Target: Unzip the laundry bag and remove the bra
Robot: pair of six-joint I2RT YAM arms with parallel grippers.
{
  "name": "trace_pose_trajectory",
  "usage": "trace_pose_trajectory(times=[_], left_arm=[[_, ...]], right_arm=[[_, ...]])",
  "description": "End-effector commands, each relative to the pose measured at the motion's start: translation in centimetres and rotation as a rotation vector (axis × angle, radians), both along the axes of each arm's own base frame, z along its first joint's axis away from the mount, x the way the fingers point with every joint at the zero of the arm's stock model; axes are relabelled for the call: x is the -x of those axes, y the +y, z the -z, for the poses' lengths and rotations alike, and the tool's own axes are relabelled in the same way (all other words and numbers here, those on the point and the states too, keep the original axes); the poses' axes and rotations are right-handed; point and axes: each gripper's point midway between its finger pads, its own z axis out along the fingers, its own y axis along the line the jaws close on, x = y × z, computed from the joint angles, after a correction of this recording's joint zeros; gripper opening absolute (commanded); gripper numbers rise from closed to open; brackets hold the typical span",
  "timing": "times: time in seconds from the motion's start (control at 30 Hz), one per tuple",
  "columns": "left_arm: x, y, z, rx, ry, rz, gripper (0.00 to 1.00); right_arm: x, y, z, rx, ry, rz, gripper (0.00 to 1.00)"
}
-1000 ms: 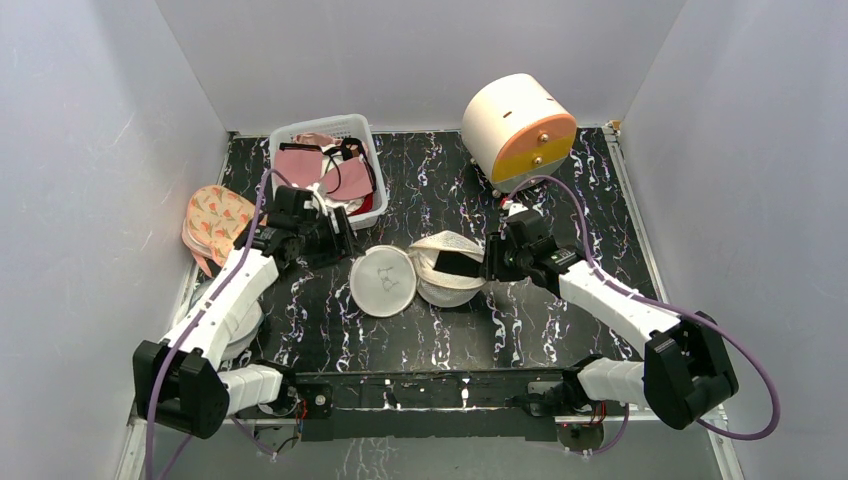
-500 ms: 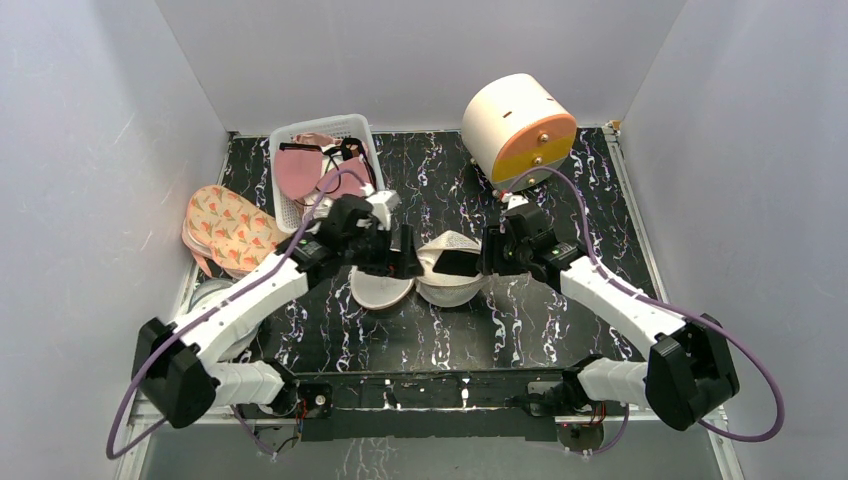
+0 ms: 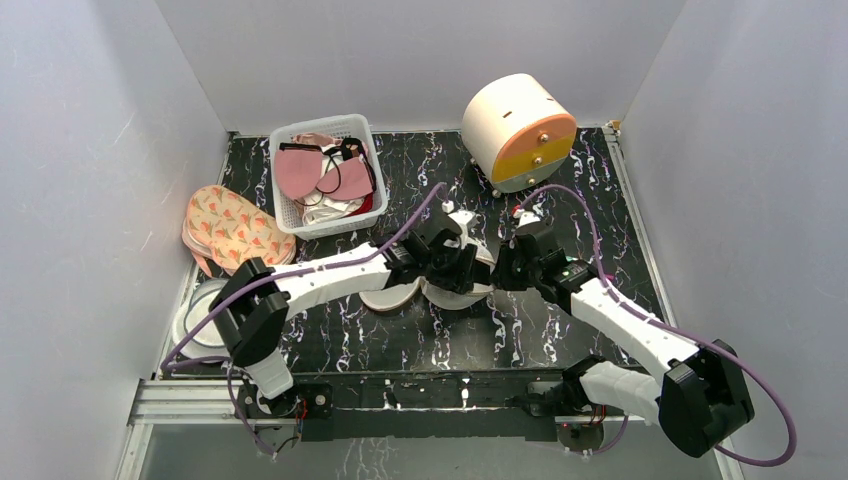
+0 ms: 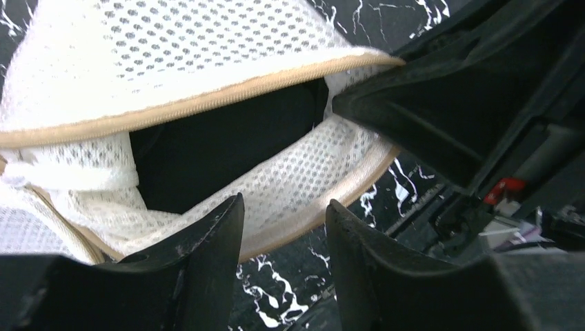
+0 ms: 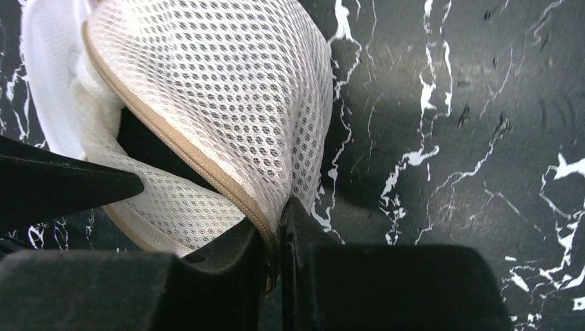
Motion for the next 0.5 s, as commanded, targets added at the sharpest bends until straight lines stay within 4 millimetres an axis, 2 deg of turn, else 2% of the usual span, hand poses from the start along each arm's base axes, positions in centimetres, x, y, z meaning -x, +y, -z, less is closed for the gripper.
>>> trace_pose_trajectory(times=[0.0, 0.13, 0.3, 0.4, 0.47], left_arm=[[-2.5, -1.2, -1.2, -0.053, -0.148, -0.047, 0.45], [-3.2, -2.0, -0.8, -0.106, -0.205, -0.044, 0.44], [-3.6, -3.1, -1.5, -0.144, -0.293, -0.043, 0.46], [-4.1, -3.4, -0.9, -0.167, -0.287, -0.059, 0.48], [-4.5, -3.5, -0.7, -0.169, -0.295, -0.082, 0.46]], right_arm=[[-1.0, 0.4, -1.3, -0.054, -0.082, 0.033, 0.07], [-0.8, -0.1, -0.5, -0.036, -0.076, 0.048, 0.05], [-0.5, 0.0, -0.1, -0.043, -0.067, 0.047, 0.02], [-0.7, 0.0, -0.2, -0.047, -0.073, 0.047, 0.02], [-0.7, 0.0, -0.3, -0.046, -0.075, 0.046, 0.02]])
